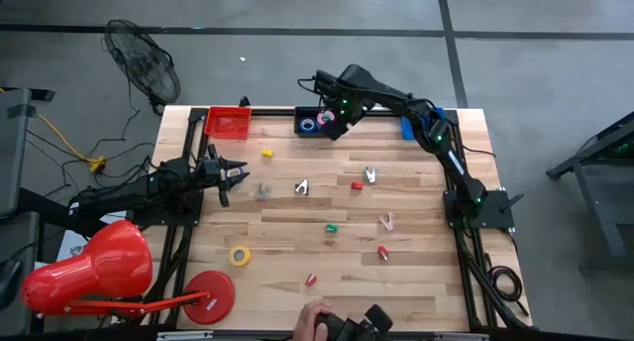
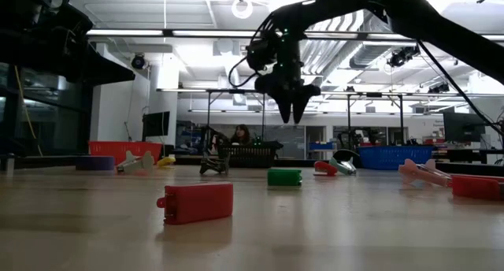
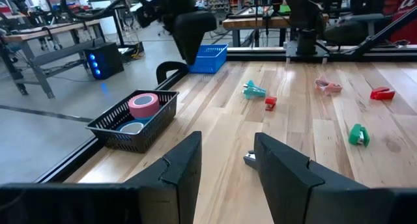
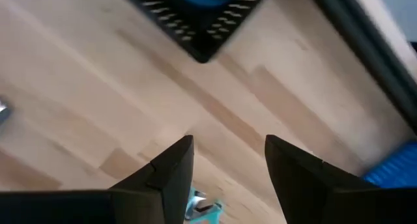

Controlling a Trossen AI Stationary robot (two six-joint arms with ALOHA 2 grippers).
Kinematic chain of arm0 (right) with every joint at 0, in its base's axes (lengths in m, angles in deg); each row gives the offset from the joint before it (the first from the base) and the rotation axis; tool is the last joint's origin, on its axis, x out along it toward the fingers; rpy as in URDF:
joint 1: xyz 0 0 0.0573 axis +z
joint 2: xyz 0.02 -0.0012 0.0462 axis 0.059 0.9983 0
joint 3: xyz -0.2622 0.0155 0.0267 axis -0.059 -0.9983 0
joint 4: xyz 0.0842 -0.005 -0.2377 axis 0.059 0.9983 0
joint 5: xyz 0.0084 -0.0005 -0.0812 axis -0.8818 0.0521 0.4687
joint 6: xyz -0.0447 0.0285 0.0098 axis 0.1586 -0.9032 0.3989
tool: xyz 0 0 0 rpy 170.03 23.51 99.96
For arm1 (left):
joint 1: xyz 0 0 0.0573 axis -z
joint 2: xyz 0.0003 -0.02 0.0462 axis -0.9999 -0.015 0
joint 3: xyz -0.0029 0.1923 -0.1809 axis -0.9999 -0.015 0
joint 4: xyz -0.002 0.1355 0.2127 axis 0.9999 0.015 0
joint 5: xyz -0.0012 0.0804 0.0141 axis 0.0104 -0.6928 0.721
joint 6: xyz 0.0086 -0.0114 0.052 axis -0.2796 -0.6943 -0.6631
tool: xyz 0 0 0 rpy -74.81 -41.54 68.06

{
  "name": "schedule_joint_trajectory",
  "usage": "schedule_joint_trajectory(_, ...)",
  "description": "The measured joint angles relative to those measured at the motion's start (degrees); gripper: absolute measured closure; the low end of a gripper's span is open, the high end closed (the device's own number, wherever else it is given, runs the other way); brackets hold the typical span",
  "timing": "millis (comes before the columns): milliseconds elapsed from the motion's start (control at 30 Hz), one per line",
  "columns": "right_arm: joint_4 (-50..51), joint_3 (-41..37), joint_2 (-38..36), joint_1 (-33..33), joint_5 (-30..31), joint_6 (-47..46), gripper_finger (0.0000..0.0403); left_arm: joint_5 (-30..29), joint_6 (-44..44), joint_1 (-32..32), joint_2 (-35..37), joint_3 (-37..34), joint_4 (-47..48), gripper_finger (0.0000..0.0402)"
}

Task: Pick and place Stapler, Stapler remover, tape
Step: Put the light blue staple remover into the blue bin

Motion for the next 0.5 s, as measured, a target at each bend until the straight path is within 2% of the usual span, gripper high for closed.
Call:
schedule_joint_trajectory(100, -0.12, -0.71, -1.14, 0.39, 1.96, -3.24, 0.0221, -0.02, 0.02, 0.00, 0.02, -0.02, 0.00, 0.0263)
schedule_joint_trajectory(200, -1.60, -5.16, -4.01, 0.87, 2.02, -4.42, 0.0221, 0.01, 0.01, 0.00, 0.01, -0.01, 0.00, 0.0263)
schedule_joint_trajectory(500, -18.60, -33.46, -21.96, 2.20, 4.07, -12.49, 0.0221, 0.01, 0.01, 0.00, 0.00, -0.02, 0.01, 0.0263)
